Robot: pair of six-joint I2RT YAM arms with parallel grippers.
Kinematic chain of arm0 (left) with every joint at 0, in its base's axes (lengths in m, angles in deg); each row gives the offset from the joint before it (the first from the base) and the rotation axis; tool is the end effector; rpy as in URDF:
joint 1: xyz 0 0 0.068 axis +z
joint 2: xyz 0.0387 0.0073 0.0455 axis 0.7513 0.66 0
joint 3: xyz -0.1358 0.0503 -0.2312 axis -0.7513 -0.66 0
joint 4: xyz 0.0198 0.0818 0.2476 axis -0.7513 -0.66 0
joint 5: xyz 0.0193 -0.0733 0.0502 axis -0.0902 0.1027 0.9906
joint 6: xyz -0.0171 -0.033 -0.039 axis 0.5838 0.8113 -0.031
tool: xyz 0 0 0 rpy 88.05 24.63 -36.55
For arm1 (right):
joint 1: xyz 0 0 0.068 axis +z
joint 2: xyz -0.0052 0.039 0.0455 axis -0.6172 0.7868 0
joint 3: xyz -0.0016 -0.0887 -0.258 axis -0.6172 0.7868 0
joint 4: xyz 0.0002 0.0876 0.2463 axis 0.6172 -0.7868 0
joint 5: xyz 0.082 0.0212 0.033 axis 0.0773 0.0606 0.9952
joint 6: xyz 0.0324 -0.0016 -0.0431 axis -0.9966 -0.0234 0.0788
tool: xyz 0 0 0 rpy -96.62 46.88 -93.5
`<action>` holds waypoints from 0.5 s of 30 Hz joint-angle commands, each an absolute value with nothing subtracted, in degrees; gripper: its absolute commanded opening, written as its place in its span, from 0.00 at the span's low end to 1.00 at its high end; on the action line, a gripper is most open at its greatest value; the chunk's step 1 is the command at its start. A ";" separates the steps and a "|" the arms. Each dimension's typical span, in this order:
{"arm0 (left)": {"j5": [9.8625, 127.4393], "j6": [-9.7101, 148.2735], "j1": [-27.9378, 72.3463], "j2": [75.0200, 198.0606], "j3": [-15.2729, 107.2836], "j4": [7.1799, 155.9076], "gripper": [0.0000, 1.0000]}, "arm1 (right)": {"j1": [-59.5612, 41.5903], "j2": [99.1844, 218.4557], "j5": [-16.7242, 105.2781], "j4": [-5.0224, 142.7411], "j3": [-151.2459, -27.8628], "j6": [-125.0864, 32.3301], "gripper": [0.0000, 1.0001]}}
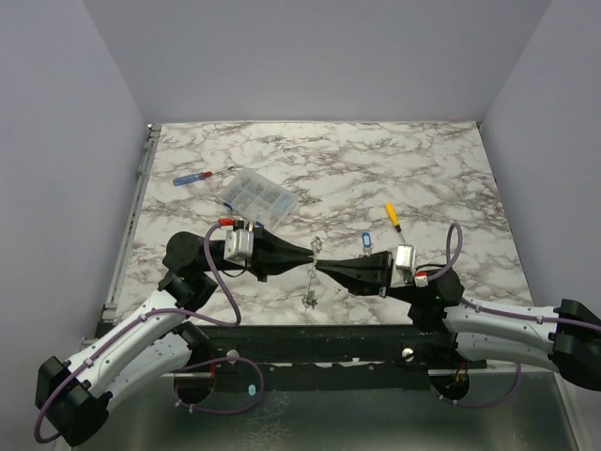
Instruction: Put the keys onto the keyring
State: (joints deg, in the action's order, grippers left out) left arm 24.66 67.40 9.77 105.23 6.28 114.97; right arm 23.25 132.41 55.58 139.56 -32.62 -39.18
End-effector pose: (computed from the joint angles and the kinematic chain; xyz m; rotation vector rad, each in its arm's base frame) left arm 0.1147 -0.1288 0.3452 1.1206 0.8876 -1.2325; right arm 0.0809 0.1722 0.2940 -0.8024 0.7140 1.1278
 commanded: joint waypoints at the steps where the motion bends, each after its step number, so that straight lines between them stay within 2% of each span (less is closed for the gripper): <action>1: 22.77 68.05 9.97 105.26 5.92 116.44 0.15 | 22.97 133.13 54.87 142.58 -34.93 -39.19 0.01; 6: 23.23 67.93 9.98 105.26 5.70 116.53 0.00 | 22.97 133.62 54.16 141.55 -35.33 -38.92 0.01; 15: 30.95 64.15 9.97 103.30 3.73 116.70 0.00 | 23.02 133.36 51.93 134.82 -37.40 -38.78 0.02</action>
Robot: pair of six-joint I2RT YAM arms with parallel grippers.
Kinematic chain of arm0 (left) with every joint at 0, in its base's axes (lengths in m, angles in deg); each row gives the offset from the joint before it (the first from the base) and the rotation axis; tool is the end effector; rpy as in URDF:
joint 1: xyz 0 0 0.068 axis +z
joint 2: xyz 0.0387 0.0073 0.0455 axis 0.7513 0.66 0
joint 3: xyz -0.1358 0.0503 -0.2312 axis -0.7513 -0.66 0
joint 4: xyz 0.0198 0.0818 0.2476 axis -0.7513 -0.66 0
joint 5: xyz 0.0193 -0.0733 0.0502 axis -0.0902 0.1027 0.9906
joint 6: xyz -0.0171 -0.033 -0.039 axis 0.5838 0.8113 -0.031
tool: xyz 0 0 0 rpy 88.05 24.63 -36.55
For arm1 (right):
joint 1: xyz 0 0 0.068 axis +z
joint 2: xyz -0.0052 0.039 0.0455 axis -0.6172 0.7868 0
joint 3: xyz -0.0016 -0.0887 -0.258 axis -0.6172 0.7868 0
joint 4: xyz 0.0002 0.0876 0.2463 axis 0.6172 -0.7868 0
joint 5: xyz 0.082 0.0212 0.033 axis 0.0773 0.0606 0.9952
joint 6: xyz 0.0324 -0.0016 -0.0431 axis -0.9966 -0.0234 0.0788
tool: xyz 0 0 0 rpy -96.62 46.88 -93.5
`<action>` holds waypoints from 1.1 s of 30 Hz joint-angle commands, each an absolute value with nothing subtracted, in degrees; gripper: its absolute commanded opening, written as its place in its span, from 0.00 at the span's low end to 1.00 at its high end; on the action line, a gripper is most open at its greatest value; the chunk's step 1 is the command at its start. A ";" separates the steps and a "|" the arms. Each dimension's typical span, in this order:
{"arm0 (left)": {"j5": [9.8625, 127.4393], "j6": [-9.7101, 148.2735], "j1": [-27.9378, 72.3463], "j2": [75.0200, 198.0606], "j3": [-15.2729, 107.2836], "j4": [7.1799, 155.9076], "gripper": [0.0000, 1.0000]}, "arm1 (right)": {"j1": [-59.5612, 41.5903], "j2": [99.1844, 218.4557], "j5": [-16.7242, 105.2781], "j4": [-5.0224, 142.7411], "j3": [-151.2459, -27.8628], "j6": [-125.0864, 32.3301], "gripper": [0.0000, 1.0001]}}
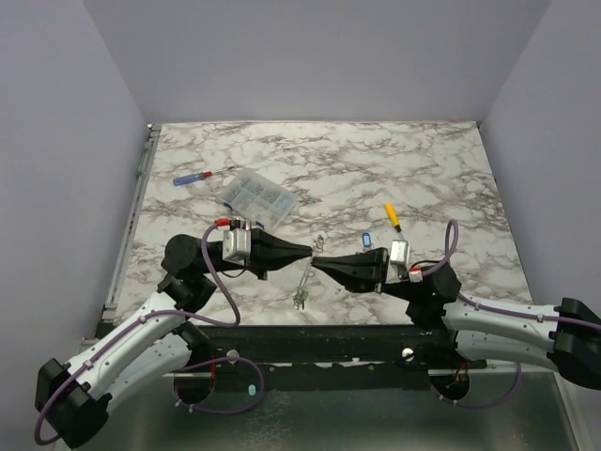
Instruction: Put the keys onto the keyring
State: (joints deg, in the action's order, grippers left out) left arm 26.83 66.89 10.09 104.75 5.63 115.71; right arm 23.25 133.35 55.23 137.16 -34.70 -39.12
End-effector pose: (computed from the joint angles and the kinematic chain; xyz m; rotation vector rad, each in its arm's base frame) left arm 0.1152 -0.1269 0.3442 1.0853 0.8889 -1.1994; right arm 0.0843 0.1781 0.2992 -0.8085 0.7373 1.1237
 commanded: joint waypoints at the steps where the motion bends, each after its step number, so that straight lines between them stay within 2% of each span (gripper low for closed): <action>1: 32.45 63.31 9.95 102.88 3.34 116.66 0.00 | 23.00 133.20 51.42 133.91 -37.61 -38.77 0.04; 6: 37.55 59.70 10.06 101.00 2.44 115.12 0.00 | 22.99 133.10 48.37 127.33 -39.73 -38.44 0.09; 11: 38.56 58.23 10.03 100.46 2.40 114.24 0.00 | 22.97 134.46 46.40 122.42 -42.01 -37.58 0.11; 19: 40.96 55.20 10.06 100.37 3.14 111.07 0.00 | 22.97 137.21 45.04 116.24 -45.93 -37.19 0.20; 24: 43.25 53.31 10.03 99.67 3.37 109.01 0.00 | 23.00 138.50 42.79 113.47 -47.64 -37.36 0.23; 29: 45.26 52.29 10.06 99.20 3.41 108.05 0.00 | 22.97 139.25 41.77 112.82 -48.30 -37.71 0.31; 33: 46.14 51.82 10.07 98.80 3.37 107.72 0.00 | 22.97 139.82 38.86 112.91 -48.92 -38.02 0.32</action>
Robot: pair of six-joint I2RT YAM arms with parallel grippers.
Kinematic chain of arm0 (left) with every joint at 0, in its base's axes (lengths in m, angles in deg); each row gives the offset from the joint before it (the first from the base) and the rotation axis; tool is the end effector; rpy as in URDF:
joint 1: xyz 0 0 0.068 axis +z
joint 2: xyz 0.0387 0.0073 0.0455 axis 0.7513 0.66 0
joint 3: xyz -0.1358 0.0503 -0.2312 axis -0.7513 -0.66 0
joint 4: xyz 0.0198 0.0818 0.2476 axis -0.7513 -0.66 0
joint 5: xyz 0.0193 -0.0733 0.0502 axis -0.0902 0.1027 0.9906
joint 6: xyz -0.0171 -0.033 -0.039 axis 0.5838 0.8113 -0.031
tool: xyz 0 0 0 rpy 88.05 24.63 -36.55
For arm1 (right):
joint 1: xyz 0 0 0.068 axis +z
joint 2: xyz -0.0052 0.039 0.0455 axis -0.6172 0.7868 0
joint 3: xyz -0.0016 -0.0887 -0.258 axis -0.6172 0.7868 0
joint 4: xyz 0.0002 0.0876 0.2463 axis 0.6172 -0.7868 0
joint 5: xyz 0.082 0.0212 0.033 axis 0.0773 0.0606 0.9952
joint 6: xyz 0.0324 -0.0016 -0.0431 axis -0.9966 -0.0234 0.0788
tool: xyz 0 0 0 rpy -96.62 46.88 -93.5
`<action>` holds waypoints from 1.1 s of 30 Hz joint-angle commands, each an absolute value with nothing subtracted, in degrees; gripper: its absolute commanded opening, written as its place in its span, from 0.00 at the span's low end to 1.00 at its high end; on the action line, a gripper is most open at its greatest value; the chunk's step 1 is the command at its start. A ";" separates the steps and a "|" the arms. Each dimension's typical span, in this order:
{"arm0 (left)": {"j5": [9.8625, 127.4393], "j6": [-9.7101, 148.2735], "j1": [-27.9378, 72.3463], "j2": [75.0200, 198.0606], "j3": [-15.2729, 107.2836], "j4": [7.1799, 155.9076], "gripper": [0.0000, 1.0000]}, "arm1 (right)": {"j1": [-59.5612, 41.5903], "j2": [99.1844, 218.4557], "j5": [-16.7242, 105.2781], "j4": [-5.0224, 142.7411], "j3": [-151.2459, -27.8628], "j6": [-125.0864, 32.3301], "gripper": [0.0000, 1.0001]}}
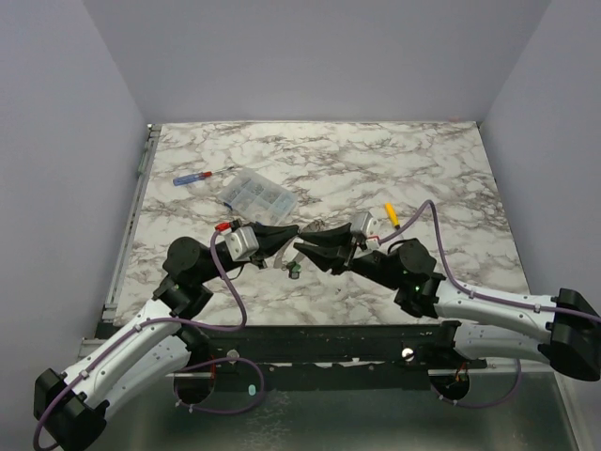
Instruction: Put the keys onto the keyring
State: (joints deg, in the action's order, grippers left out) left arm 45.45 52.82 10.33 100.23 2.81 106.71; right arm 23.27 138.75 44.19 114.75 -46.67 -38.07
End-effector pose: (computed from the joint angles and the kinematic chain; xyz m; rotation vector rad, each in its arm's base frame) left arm 0.1192 -0.1180 0.3267 0.9228 1.0062 -0.8421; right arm 0.1112 0.2135 0.3133 -0.7975 1.0763 0.9770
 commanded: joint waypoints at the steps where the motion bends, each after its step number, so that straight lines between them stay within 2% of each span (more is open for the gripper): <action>1: 46.31 51.70 10.03 98.80 3.37 107.64 0.00 | 22.97 139.99 38.09 113.01 -49.24 -38.22 0.32; 5: 46.50 51.59 10.05 98.82 3.37 107.48 0.00 | 22.97 140.89 36.96 112.97 -50.25 -38.35 0.30; 8: 46.40 51.64 10.08 98.70 3.37 107.39 0.00 | 22.97 141.54 37.45 113.55 -50.81 -38.29 0.19; 16: 45.85 51.43 9.97 98.31 3.28 107.39 0.00 | 22.97 142.28 38.83 115.05 -50.77 -36.38 0.01; 21: 46.19 51.41 9.98 97.88 3.19 107.39 0.00 | 22.97 140.84 39.73 115.38 -49.08 -33.53 0.01; 27: 47.83 50.28 10.02 96.22 3.23 106.46 0.01 | 22.89 135.56 46.92 112.86 -44.60 -24.35 0.01; 33: 45.74 50.39 10.04 94.28 6.42 100.43 0.30 | 22.88 130.71 54.26 105.65 -42.81 -15.95 0.01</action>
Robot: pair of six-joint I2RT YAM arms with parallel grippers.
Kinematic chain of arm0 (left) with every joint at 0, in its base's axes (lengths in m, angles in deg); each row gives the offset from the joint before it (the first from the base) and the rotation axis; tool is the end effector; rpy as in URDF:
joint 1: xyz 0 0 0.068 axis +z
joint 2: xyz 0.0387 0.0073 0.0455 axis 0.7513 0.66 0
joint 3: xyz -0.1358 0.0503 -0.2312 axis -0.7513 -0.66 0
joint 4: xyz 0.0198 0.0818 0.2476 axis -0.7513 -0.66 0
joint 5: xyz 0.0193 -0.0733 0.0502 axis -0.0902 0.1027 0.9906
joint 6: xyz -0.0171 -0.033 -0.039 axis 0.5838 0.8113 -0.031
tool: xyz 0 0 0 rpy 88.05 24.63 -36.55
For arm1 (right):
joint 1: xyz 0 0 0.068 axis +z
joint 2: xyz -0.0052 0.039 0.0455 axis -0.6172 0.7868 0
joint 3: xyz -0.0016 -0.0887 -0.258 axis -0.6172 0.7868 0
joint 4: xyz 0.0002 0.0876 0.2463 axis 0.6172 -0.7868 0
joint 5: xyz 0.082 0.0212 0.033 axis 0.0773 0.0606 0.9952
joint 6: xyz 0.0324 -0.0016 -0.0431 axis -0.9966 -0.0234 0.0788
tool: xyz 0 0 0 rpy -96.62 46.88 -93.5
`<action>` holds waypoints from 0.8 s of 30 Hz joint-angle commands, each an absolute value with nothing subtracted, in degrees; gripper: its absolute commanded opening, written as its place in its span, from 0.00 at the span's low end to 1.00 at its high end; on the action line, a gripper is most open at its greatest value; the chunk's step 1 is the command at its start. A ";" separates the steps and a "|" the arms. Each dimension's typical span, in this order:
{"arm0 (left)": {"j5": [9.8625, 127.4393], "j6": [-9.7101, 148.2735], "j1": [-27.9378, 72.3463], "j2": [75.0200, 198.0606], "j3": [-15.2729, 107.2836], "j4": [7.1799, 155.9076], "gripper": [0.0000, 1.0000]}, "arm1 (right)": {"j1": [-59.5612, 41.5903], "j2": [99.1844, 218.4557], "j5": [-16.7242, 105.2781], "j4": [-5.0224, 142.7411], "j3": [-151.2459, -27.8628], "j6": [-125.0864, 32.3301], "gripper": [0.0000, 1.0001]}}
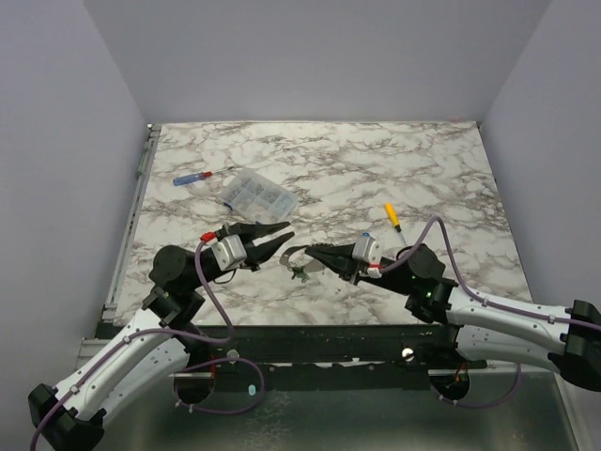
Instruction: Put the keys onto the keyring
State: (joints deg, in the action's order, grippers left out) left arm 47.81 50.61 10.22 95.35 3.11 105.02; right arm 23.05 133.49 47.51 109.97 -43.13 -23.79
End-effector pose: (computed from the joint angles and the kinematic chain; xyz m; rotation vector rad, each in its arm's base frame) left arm 0.1062 -0.1065 0.3376 0.8901 0.9427 -0.7780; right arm 0.1017 0.1986 0.3022 -0.9793 0.9655 0.7937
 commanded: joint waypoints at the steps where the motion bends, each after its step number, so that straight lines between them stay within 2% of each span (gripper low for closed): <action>1: 44.45 50.98 10.07 94.80 7.68 98.43 0.35 | 22.89 129.90 55.31 104.27 -43.09 -14.95 0.01; 3: 42.64 53.57 10.09 96.42 11.06 94.47 0.43 | 22.88 129.03 57.70 101.40 -43.71 -12.83 0.01; 6: 40.15 56.57 10.10 99.36 16.89 86.58 0.45 | 22.89 128.19 60.23 98.54 -44.10 -9.27 0.01; 10: 31.28 53.35 10.08 101.88 22.88 74.63 0.50 | 22.88 126.00 63.74 95.56 -43.91 -2.29 0.01; 13: 26.25 50.74 10.10 103.29 25.45 68.46 0.51 | 22.88 123.99 66.76 90.26 -45.23 1.19 0.01; 17: 23.00 49.70 10.08 104.24 26.64 67.40 0.50 | 22.84 121.32 70.80 81.71 -48.88 2.73 0.01; 20: 23.50 48.32 10.06 104.71 26.74 67.40 0.46 | 22.54 123.25 73.64 72.44 -55.31 4.72 0.01; 24: 20.11 47.24 10.11 105.84 26.92 67.40 0.45 | 21.77 125.76 80.59 64.38 -61.47 5.58 0.01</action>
